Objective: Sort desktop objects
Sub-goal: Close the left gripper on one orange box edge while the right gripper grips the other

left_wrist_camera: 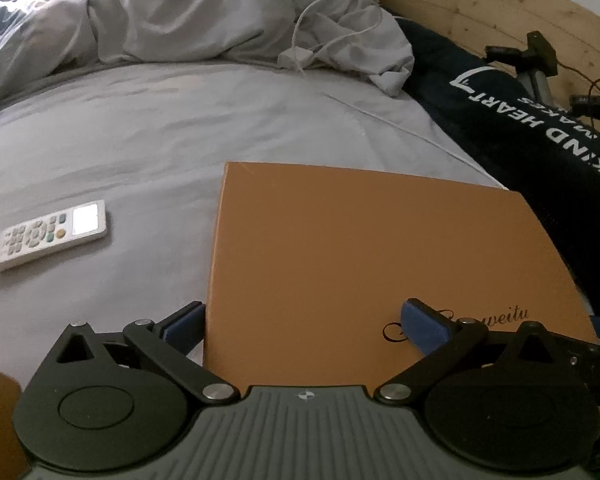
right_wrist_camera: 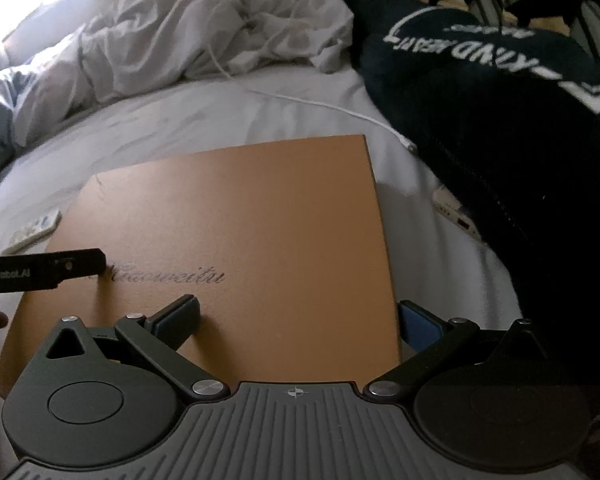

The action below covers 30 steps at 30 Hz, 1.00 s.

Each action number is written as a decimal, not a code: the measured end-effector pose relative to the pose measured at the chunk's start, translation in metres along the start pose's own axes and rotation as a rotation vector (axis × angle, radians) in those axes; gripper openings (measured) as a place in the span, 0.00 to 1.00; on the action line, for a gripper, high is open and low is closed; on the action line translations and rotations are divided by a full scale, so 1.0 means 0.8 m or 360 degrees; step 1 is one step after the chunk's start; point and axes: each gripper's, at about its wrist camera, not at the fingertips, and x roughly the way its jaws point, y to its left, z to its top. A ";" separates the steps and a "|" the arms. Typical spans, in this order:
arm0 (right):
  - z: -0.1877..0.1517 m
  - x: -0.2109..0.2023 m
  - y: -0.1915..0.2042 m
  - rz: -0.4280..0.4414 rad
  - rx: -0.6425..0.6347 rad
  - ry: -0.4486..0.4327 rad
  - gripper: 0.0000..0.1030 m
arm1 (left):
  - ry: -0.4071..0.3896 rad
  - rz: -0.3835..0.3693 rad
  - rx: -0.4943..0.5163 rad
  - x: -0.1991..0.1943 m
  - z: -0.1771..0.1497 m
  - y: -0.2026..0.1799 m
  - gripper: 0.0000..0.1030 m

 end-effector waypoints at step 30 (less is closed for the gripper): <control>0.044 -0.186 0.114 0.0054 -0.0163 -0.0147 1.00 | -0.0291 0.0057 -0.0035 -0.205 0.011 0.041 1.00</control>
